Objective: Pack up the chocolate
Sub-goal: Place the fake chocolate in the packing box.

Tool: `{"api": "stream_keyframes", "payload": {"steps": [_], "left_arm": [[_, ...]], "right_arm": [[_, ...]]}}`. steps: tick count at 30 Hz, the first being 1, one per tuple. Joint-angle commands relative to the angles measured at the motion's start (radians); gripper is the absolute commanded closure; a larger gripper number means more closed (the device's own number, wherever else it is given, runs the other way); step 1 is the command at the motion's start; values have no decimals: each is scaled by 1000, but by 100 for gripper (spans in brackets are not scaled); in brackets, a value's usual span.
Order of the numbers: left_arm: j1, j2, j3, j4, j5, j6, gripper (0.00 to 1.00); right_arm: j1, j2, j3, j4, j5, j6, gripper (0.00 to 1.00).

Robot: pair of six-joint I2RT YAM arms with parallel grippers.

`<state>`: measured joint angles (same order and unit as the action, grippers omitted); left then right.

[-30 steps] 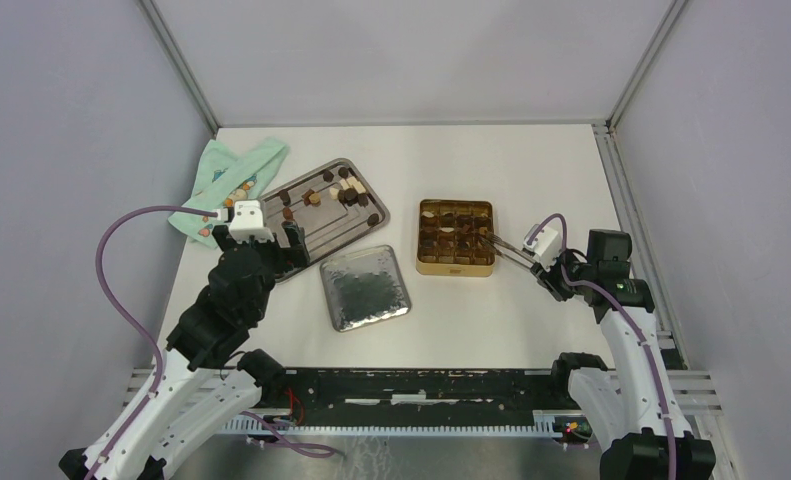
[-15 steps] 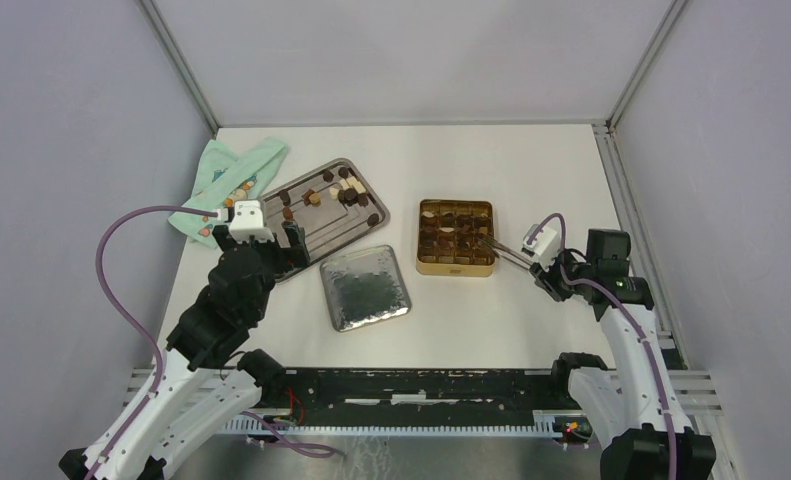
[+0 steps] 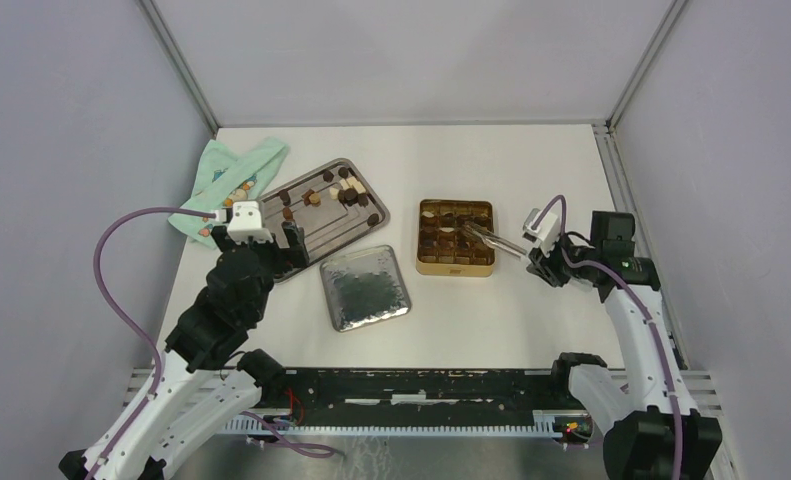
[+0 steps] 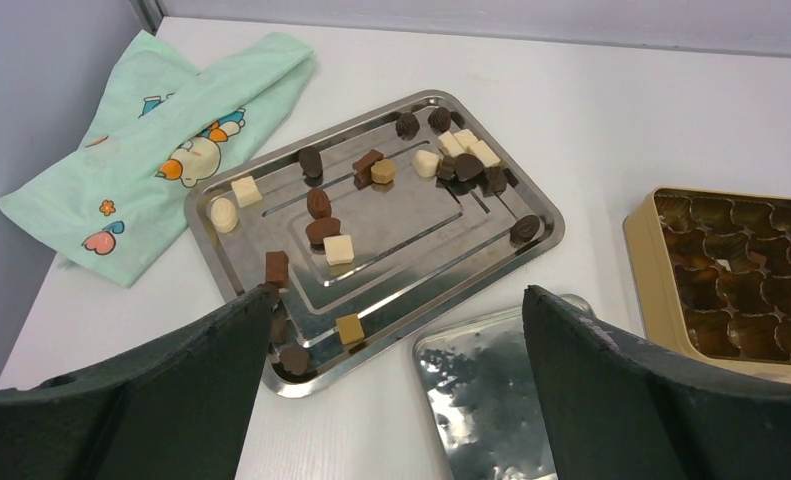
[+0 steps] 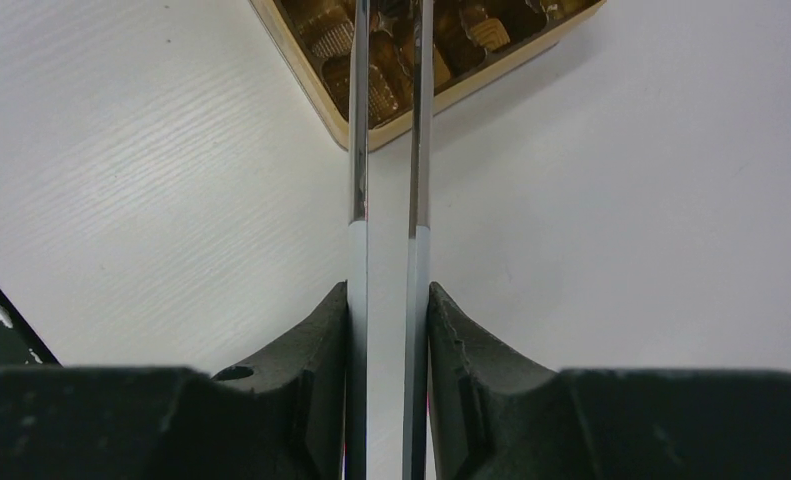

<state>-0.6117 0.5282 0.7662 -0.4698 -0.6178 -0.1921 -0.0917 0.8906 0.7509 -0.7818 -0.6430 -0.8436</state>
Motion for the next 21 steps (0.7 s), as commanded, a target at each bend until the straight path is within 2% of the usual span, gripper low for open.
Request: {"api": "stream_keyframes", "payload": {"steps": [1, 6, 12, 21], "left_arm": [[7, -11, 5, 28, 13, 38, 1], [7, -14, 6, 28, 13, 37, 1], [7, -16, 5, 28, 12, 37, 1], [6, -19, 5, 26, 4, 35, 1]], "right_arm": [[6, 55, 90, 25, -117, -16, 66], [84, 119, 140, 81, -127, 30, 66], [322, 228, 224, 195, -43, 123, 66], [648, 532, 458, 255, 109, 169, 66]]}}
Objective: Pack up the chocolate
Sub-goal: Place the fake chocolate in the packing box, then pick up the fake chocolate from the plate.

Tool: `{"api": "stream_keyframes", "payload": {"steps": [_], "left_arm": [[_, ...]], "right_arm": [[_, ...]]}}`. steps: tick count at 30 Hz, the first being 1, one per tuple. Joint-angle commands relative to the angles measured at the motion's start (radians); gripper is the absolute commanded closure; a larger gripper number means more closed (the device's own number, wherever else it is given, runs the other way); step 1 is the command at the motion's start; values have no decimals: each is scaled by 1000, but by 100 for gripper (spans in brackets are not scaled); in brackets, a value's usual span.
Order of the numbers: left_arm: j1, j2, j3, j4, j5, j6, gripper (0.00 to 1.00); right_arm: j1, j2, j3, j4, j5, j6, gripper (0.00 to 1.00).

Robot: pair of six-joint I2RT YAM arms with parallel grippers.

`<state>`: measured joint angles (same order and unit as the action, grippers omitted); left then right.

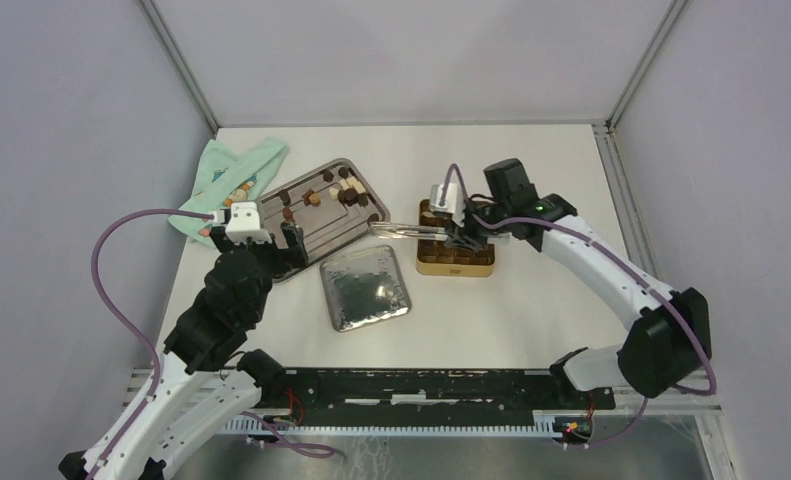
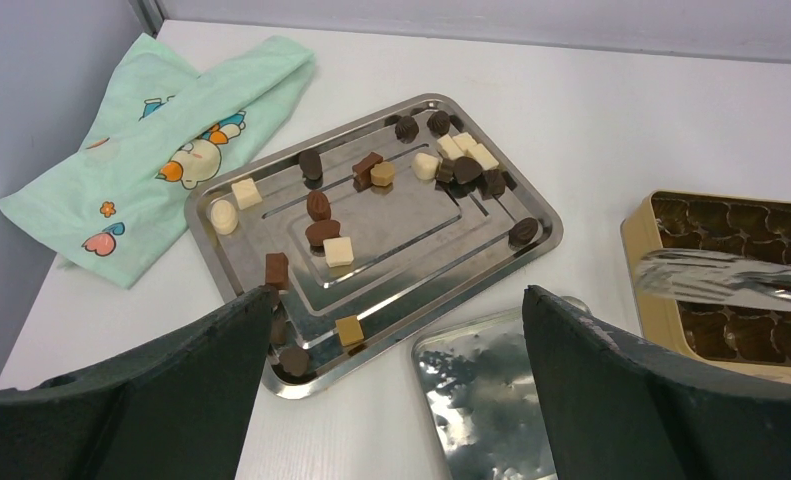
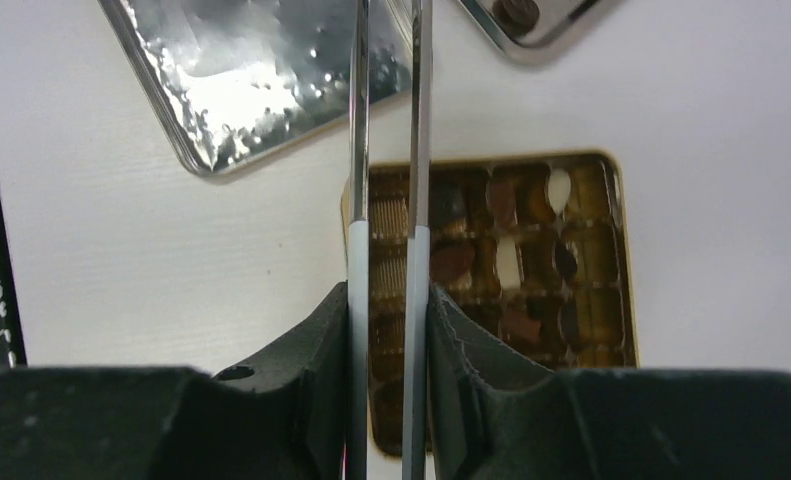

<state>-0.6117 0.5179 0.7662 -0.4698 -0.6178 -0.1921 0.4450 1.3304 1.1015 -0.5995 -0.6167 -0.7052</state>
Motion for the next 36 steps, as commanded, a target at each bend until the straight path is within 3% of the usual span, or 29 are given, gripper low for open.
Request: {"api": "stream_keyframes", "payload": {"steps": [1, 9, 21, 36], "left_arm": [[7, -11, 5, 26, 3, 35, 1], [10, -43, 6, 25, -33, 31, 1], [18, -121, -1, 35, -80, 25, 1], [30, -131, -2, 41, -63, 26, 1]], "right_arm": [[147, 121, 131, 75, 99, 30, 65], [316, 384, 369, 71, 228, 59, 65], [426, 690, 682, 27, 362, 86, 63], [462, 796, 750, 10, 327, 124, 56]]}}
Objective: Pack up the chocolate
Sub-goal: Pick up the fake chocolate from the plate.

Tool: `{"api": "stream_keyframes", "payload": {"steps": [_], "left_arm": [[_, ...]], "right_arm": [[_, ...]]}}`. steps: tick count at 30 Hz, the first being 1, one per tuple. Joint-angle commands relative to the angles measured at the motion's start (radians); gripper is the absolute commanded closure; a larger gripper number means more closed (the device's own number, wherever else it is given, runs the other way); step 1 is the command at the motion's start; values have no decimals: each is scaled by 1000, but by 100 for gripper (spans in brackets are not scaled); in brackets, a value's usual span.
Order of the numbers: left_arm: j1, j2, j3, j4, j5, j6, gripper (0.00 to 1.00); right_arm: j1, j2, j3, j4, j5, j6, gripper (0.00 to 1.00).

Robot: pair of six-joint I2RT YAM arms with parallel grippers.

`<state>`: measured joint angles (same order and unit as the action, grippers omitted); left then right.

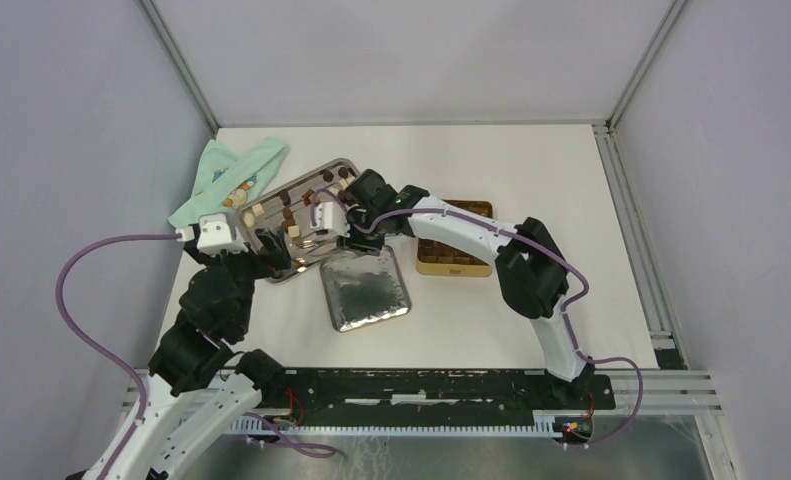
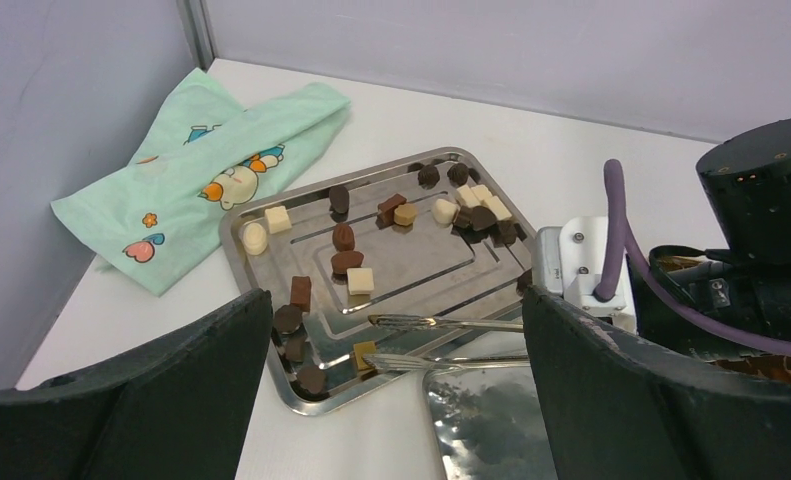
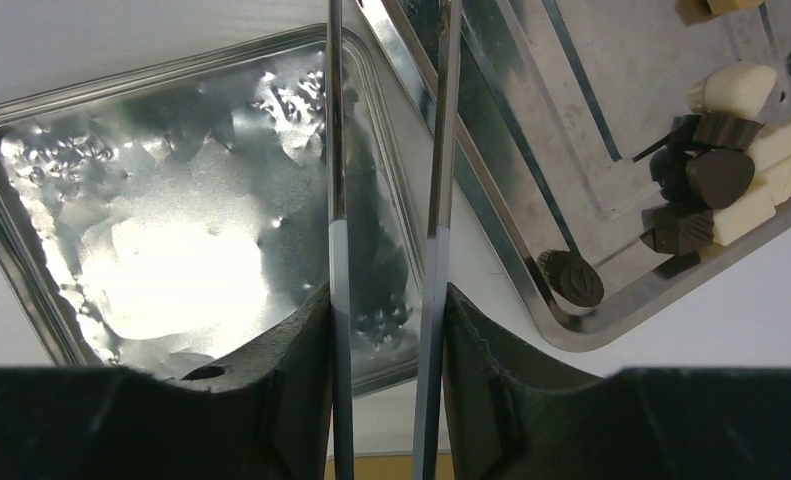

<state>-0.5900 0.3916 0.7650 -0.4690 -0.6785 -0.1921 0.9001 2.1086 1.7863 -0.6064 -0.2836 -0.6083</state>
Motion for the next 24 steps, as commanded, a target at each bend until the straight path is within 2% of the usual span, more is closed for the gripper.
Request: {"api": "stream_keyframes", "payload": {"steps": [1, 24], "left_arm": [[8, -5, -1, 40, -2, 26, 1], [18, -2, -3, 43, 11, 27, 1]], "right_arm": [[7, 22, 73, 15, -5, 28, 55], [12, 105, 152, -9, -21, 54, 57]]}}
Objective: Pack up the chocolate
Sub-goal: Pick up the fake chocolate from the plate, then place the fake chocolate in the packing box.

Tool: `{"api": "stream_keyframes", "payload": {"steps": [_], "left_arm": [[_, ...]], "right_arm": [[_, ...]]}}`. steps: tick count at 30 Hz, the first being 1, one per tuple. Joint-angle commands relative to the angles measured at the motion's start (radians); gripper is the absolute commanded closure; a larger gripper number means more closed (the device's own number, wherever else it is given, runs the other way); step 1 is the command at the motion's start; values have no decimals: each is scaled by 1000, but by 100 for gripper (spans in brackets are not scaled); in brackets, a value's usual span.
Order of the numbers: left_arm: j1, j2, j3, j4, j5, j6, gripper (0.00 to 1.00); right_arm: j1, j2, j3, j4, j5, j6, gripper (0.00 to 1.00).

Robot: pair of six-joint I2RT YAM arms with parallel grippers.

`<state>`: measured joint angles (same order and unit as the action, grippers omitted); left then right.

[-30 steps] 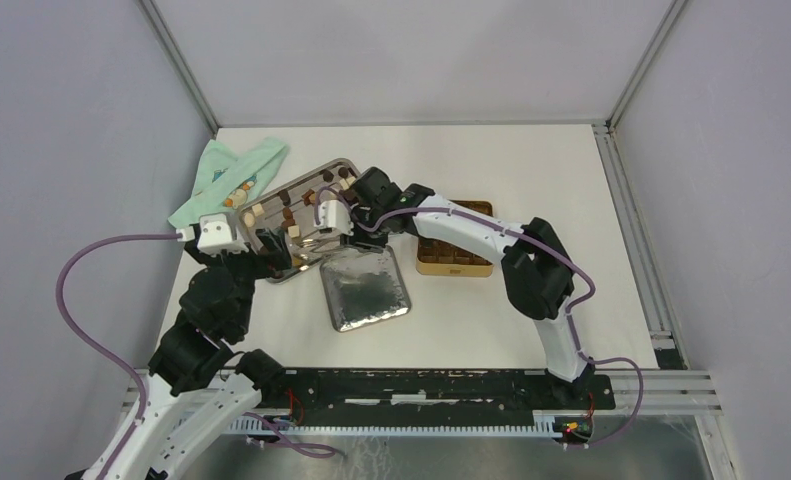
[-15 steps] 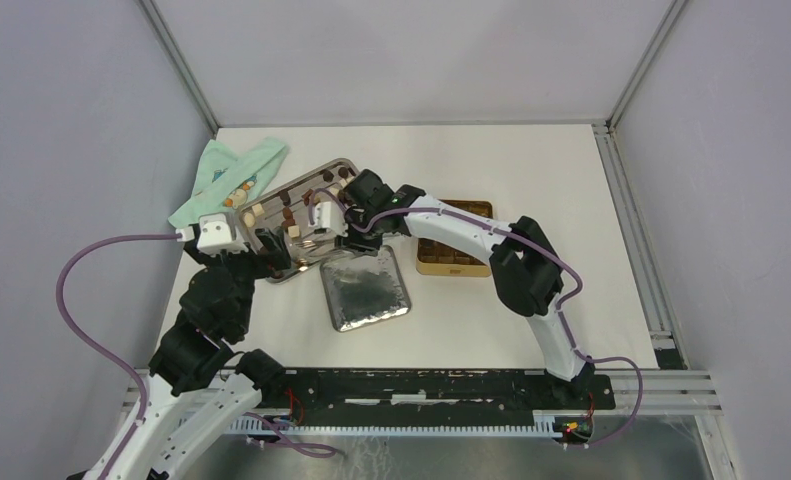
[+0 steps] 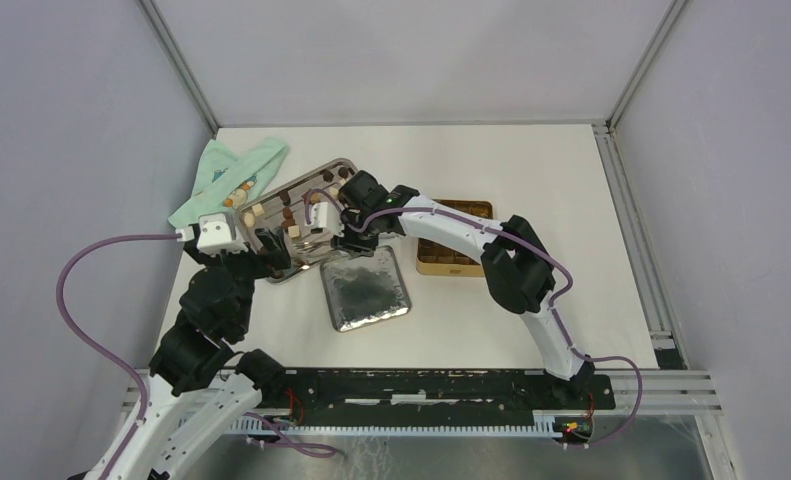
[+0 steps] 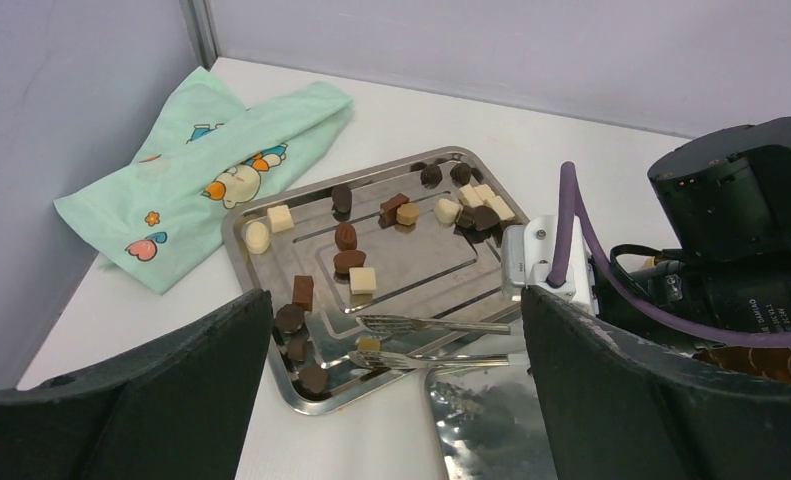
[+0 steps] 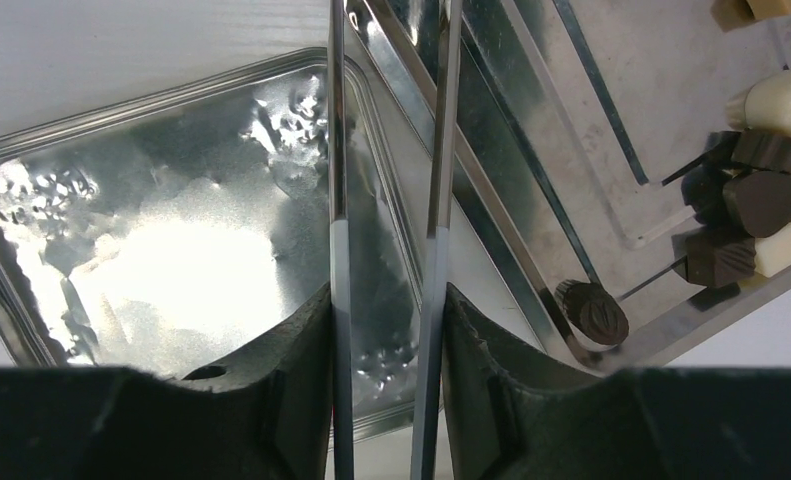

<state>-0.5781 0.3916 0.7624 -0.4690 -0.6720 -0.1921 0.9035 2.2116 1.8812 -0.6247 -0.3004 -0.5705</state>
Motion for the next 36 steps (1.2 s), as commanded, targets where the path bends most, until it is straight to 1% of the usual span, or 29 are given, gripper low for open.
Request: {"api": "stream_keyframes", "payload": {"steps": [1, 3, 7, 9, 14, 18, 21, 25, 30, 32, 36], "left_arm": [[6, -2, 0, 43, 5, 27, 1], [8, -2, 0, 43, 6, 28, 1], [7, -2, 0, 43, 6, 27, 1], [7, -2, 0, 43, 6, 28, 1], [8, -3, -2, 43, 6, 27, 1], [9, -1, -2, 43, 7, 28, 1], [8, 1, -3, 43, 7, 29, 1], [9, 7, -3, 43, 12, 29, 1], [9, 13, -3, 42, 19, 31, 1], [9, 18, -3, 42, 22, 30, 1], [9, 38, -2, 40, 27, 32, 1]], "right_arm": [[9, 2, 58, 10, -3, 17, 58], [9, -2, 56, 12, 0, 18, 62], [9, -23, 55, 12, 5, 23, 77], [7, -42, 51, 10, 10, 23, 83], [-8, -132, 2, 28, -2, 26, 94], [-44, -251, -71, 32, -56, 22, 98], [-85, -364, -187, 42, -130, -5, 99], [-157, -573, -390, 56, -200, -69, 100], [-316, -837, -646, 67, -306, -143, 100], [-374, -930, -748, 74, -330, -149, 100], [-500, -1081, -900, 103, -367, -144, 100]]}}
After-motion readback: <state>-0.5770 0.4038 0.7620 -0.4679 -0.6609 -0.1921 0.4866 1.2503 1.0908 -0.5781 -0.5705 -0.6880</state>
